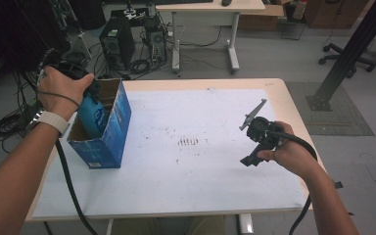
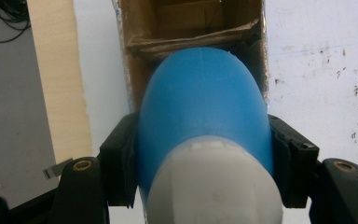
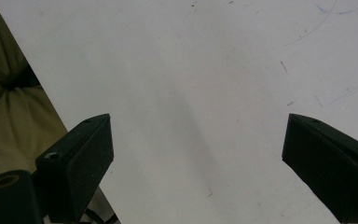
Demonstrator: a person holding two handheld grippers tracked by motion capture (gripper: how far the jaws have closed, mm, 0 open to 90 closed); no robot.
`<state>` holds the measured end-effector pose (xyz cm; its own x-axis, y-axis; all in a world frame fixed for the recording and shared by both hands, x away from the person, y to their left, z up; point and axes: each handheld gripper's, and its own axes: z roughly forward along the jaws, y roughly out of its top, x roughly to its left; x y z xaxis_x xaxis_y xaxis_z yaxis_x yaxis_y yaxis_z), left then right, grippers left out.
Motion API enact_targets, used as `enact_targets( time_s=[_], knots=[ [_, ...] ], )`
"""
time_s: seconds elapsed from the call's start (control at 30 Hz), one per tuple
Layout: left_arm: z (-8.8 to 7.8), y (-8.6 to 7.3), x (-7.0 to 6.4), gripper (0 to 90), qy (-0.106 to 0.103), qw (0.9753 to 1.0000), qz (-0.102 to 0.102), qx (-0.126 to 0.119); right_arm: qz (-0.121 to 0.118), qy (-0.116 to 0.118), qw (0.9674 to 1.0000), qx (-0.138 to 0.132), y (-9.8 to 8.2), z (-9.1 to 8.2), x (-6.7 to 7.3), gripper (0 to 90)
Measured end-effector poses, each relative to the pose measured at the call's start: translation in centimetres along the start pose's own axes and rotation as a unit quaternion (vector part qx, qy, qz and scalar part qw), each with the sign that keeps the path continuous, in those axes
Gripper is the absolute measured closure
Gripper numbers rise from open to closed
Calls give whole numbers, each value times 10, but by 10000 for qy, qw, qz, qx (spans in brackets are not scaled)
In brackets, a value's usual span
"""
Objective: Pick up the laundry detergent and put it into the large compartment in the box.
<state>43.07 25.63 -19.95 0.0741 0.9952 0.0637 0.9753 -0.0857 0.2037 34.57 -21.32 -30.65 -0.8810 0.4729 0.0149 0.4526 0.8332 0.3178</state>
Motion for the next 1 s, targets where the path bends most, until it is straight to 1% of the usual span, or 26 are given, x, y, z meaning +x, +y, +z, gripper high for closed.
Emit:
enact_targets(
  time_s=[0.23, 0.33, 0.47, 0.6, 0.67, 0.7, 0.73, 1.0],
  knots=[
    [10, -1, -4, 374, 109, 9999, 81, -6, 42, 6, 10000, 7, -2, 0, -1, 89],
    [14, -1, -4, 375, 100, 9999, 73, -11, 51, 12, 10000, 8, -2, 1, -1, 89],
    [20, -2, -5, 375, 115, 9999, 124, -24, 47, 20, 10000, 4, -3, 1, -1, 89],
    [27, -4, -5, 375, 130, 9999, 112, -17, 68, 18, 10000, 8, -3, 2, -1, 89],
    [29, -4, -5, 375, 142, 9998, 138, -39, 68, 23, 10000, 4, -4, 2, -1, 89],
    [30, -4, -6, 375, 140, 9998, 116, -38, 68, 23, 10000, 3, -4, 2, -1, 89],
    [31, -4, -5, 375, 144, 9998, 139, -40, 68, 22, 10000, 3, -4, 2, -1, 89],
    [40, -5, -7, 375, 146, 9998, 141, -59, 100, 18, 9999, 22, -6, 3, -2, 89]
  ],
)
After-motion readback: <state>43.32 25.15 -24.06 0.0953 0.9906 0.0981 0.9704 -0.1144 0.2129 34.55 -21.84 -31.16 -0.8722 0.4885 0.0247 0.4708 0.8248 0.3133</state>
